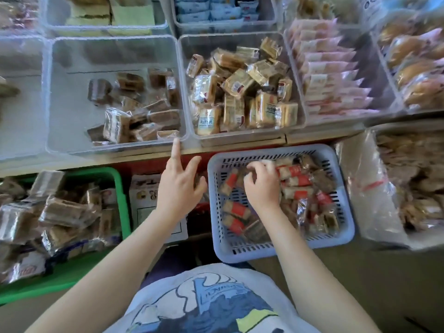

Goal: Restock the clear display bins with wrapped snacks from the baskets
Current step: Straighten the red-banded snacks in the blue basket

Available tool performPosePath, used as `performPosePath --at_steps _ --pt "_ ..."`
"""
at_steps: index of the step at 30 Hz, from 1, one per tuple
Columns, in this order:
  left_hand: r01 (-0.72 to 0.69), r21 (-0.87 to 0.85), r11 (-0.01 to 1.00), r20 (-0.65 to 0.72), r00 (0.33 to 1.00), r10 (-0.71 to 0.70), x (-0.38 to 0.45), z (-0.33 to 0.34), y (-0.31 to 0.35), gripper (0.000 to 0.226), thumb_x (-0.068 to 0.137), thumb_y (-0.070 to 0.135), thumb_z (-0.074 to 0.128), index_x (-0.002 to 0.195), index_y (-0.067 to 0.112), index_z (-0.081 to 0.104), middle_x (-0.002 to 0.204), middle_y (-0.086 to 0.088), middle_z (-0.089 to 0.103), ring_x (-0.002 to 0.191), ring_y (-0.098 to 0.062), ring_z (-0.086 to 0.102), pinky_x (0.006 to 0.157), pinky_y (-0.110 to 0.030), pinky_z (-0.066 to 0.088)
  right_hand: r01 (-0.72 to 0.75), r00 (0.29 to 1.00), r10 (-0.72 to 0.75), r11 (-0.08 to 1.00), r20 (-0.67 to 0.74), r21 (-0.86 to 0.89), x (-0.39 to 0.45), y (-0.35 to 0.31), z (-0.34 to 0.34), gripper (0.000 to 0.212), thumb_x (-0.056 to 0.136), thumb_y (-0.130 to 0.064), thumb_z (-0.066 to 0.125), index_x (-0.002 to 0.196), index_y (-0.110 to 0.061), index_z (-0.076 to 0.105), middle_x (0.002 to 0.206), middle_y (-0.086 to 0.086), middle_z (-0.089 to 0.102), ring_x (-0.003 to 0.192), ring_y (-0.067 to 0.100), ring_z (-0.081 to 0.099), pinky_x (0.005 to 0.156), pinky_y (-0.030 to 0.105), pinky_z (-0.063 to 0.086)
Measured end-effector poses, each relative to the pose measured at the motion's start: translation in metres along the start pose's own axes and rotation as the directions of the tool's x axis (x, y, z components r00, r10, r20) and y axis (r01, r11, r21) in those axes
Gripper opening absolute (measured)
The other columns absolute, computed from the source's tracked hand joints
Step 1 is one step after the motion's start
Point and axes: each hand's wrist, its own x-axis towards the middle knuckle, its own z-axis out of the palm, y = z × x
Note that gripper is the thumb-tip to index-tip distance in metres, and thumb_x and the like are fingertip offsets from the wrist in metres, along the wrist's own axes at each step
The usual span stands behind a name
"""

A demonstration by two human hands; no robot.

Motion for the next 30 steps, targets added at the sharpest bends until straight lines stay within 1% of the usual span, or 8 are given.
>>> performPosePath --at_steps 2,4,6,9,13,20,25,30 --pt "-0.100 -0.016 0.995 0.013 0.995 0.101 0.007 0.021 0.016 0.047 0.087 0.026 0.064 0.130 0.009 0.057 0.157 -0.024 0.023 0.126 -0.040 0.045 0.089 -0.047 0.051 -0.198 0.968 0.211 0.975 0.137 -0.103 -0.009 0.045 0.000 0.017 0.096 -0.016 0.055 0.110 -0.013 0.066 0.126 0.006 0.052 0.103 0.026 0.058 0.075 0.028 0.041" --pt "-0.222 0.017 0.975 0.093 0.971 0.220 0.008 0.037 0.026 0.047 0.087 0.026 0.062 0.131 0.009 0.055 0.152 -0.023 0.033 0.125 -0.042 0.046 0.087 -0.048 0.050 -0.245 0.889 0.337 0.922 0.309 -0.301 -0.018 0.073 0.004 0.018 0.098 -0.023 0.053 0.113 -0.015 0.061 0.121 0.008 0.055 0.101 0.028 0.058 0.073 0.031 0.043" --pt "-0.266 0.047 0.963 0.259 0.934 0.246 0.004 0.060 0.038 0.050 0.091 0.030 0.058 0.138 0.014 0.047 0.149 -0.019 0.037 0.121 -0.040 0.049 0.084 -0.046 0.048 -0.193 0.792 0.414 0.867 0.449 -0.459 -0.031 0.096 0.008 0.036 0.099 -0.032 0.052 0.131 -0.017 0.053 0.134 0.011 0.050 0.122 0.032 0.049 0.091 0.038 0.045" --pt "-0.214 0.070 0.974 0.511 0.847 0.149 -0.005 0.086 0.050 0.055 0.098 0.038 0.047 0.148 0.021 0.031 0.142 -0.011 0.040 0.116 -0.035 0.051 0.080 -0.043 0.050 -0.094 0.730 0.400 0.861 0.554 -0.500 -0.040 0.113 0.014 0.052 0.099 -0.043 0.052 0.145 -0.022 0.045 0.154 0.009 0.036 0.143 0.033 0.025 0.112 0.048 0.031" --pt "-0.211 0.088 0.973 0.607 0.786 0.115 -0.011 0.099 0.055 0.050 0.101 0.040 0.042 0.146 0.019 0.032 0.136 -0.008 0.041 0.102 -0.030 0.055 0.066 -0.035 0.040 0.090 0.619 0.353 0.855 0.702 -0.510 -0.033 0.120 0.013 0.059 0.095 -0.041 0.061 0.149 -0.027 0.040 0.163 0.010 0.017 0.151 0.033 0.009 0.119 0.054 0.015" --pt "-0.225 0.063 0.972 0.542 0.826 0.156 -0.004 0.092 0.060 0.047 0.099 0.035 0.046 0.142 0.018 0.041 0.136 -0.006 0.046 0.114 -0.028 0.053 0.072 -0.036 0.047 0.062 0.680 0.241 0.922 0.693 -0.381 -0.034 0.115 0.006 0.024 0.086 -0.020 0.072 0.096 -0.031 0.054 0.142 0.004 0.039 0.140 0.031 0.028 0.111 0.053 0.023" --pt "-0.179 -0.022 0.984 0.424 0.889 0.172 0.006 0.065 0.056 0.051 0.097 0.042 0.049 0.142 0.019 0.043 0.133 -0.003 0.050 0.117 -0.026 0.050 0.084 -0.036 0.046 -0.096 0.879 0.084 0.995 0.468 0.000 -0.014 0.072 -0.030 0.031 0.085 -0.014 0.076 0.098 -0.031 0.053 0.105 -0.008 0.056 0.103 0.021 0.053 0.083 0.040 0.048" --pt "-0.066 -0.246 0.967 0.296 0.945 0.140 0.019 0.009 0.048 0.057 0.092 0.058 0.053 0.141 0.031 0.046 0.127 0.015 0.054 0.113 -0.010 0.049 0.090 -0.031 0.043 0.010 0.888 -0.144 0.956 0.437 0.294 0.017 -0.016 -0.069 0.030 0.085 -0.019 0.075 0.103 -0.034 0.056 0.101 -0.016 0.061 0.087 0.007 0.059 0.073 0.024 0.048"
